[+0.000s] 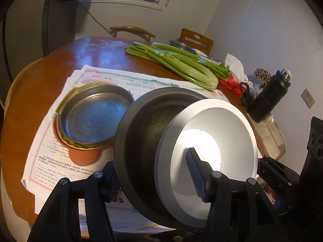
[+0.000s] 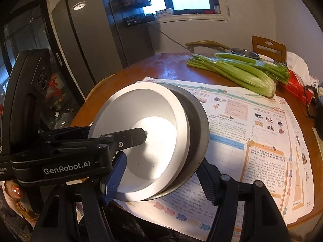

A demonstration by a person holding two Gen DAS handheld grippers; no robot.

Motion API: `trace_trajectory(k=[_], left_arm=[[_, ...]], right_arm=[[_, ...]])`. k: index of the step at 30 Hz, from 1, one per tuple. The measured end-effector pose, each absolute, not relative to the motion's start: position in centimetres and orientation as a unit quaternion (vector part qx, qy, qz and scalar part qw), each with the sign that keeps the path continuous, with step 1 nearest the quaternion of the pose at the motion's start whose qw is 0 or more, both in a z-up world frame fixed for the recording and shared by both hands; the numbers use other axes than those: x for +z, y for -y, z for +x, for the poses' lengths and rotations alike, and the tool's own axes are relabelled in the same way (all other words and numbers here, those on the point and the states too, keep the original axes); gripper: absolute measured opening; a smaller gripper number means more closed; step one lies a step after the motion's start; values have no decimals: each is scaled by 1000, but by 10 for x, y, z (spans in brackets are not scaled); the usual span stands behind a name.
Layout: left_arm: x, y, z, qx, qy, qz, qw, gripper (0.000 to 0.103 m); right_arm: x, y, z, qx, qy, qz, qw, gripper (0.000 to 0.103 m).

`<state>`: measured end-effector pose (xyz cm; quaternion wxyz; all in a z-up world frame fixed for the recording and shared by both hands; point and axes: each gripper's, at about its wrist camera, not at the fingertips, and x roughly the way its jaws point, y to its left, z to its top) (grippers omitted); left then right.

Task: Organize plates and bowls
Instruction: 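Carry the steel bowl over the metal pan on the plate stack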

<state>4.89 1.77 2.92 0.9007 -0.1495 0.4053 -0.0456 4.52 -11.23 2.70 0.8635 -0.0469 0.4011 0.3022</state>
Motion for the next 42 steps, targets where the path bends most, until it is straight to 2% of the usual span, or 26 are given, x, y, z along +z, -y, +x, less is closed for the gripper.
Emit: trace_trajectory(k=[24, 42], left_arm=[[50, -97, 62, -1, -374, -152, 915, 60], [35, -136, 94, 4, -386, -162, 908, 60]], right_arm=[[43, 28, 76, 339, -379, -84, 857, 68], [31, -14, 109, 336, -392, -94, 851, 68]])
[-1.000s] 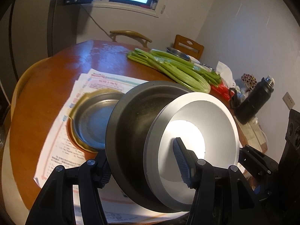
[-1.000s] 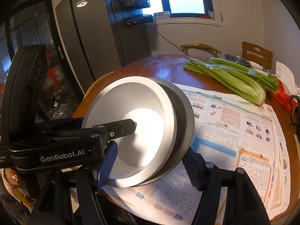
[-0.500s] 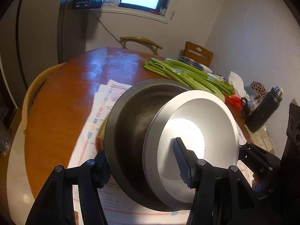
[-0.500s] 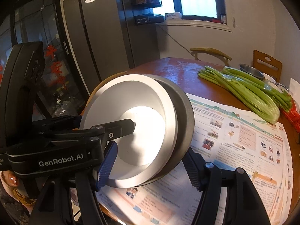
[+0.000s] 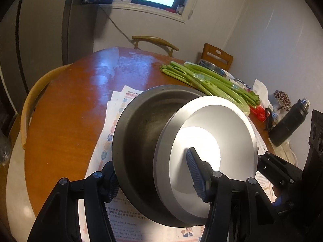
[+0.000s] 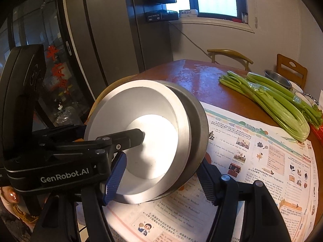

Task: Organize plates and bowls
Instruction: 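Carry the steel bowl over the metal pan on the plate stack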

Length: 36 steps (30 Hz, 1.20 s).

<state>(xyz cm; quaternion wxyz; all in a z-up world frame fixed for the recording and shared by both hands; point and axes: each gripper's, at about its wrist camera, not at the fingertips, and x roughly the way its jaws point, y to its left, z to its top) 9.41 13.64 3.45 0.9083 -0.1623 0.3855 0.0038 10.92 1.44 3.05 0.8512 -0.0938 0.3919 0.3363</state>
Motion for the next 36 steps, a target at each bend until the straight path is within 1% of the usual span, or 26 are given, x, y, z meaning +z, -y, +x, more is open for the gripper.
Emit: trace_trajectory(k=[19, 36], left_arm=[[3, -136, 117, 2, -415, -166, 895, 60], [-9, -135, 125, 6, -423, -155, 893, 60]], right_arm=[[1, -19, 128, 322, -424, -95, 841, 68], [-14, -20, 134, 312, -439, -97, 837, 68]])
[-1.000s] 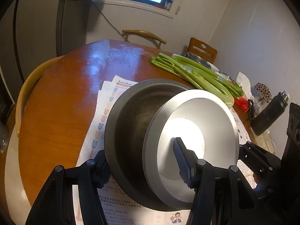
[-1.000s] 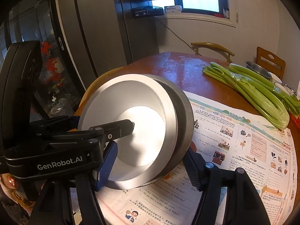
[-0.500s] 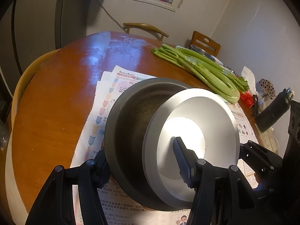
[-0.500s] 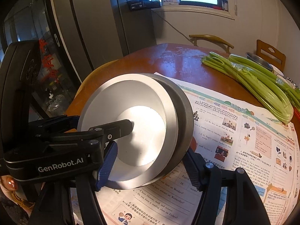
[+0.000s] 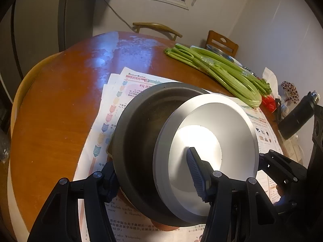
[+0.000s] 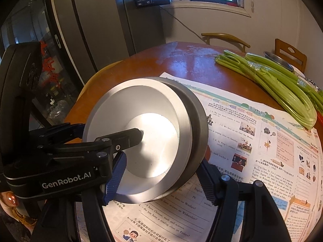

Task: Organize plates and bowls
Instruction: 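Carry the steel bowl over the metal pan on the plate stack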

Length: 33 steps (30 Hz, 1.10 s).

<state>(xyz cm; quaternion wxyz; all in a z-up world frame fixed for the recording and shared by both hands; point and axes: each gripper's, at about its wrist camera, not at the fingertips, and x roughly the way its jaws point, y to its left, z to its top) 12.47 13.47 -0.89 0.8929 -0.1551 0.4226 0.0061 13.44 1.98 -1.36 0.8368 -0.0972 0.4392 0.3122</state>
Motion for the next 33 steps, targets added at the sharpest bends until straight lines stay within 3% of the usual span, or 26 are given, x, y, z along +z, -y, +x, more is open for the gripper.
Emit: trace_trajectory(k=[33], left_arm=[[-4, -141, 116, 6, -416, -153, 897, 60]], right_arm=[[-19, -16, 139, 286, -435, -113, 846, 68]])
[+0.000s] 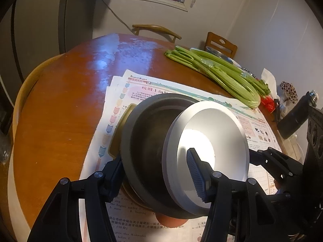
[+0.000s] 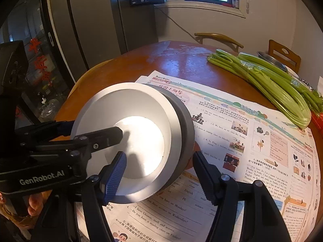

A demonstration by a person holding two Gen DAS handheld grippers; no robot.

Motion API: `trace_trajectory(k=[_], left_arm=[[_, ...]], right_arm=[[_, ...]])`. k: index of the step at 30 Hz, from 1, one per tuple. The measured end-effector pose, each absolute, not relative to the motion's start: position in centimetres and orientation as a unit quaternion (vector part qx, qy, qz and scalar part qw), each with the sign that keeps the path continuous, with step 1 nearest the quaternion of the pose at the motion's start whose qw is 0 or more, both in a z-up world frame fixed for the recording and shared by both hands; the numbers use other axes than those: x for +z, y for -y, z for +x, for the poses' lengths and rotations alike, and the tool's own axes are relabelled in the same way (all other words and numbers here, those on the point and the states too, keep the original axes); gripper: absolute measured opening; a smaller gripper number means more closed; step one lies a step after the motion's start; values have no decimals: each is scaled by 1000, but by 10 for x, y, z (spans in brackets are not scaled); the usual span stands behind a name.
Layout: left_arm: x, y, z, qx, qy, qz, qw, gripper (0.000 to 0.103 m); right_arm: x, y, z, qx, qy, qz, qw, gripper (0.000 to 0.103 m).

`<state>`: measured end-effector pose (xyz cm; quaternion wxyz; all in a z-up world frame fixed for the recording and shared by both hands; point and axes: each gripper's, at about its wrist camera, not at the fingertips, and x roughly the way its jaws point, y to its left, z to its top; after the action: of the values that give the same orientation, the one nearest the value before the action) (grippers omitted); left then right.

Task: Organize plates and bowls
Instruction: 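Carry the steel bowl over the metal pan on the plate stack, then lower the steel bowl onto the metal pan and open the left tool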

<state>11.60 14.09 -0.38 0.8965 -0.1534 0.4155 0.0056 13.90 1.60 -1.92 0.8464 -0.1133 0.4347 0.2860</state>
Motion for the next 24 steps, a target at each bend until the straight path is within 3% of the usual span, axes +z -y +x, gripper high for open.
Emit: trace_trajectory(k=[24], left_arm=[[33, -123, 78, 35, -375, -123, 918, 60]], right_arm=[[4, 1, 126, 283, -401, -94, 867, 68]])
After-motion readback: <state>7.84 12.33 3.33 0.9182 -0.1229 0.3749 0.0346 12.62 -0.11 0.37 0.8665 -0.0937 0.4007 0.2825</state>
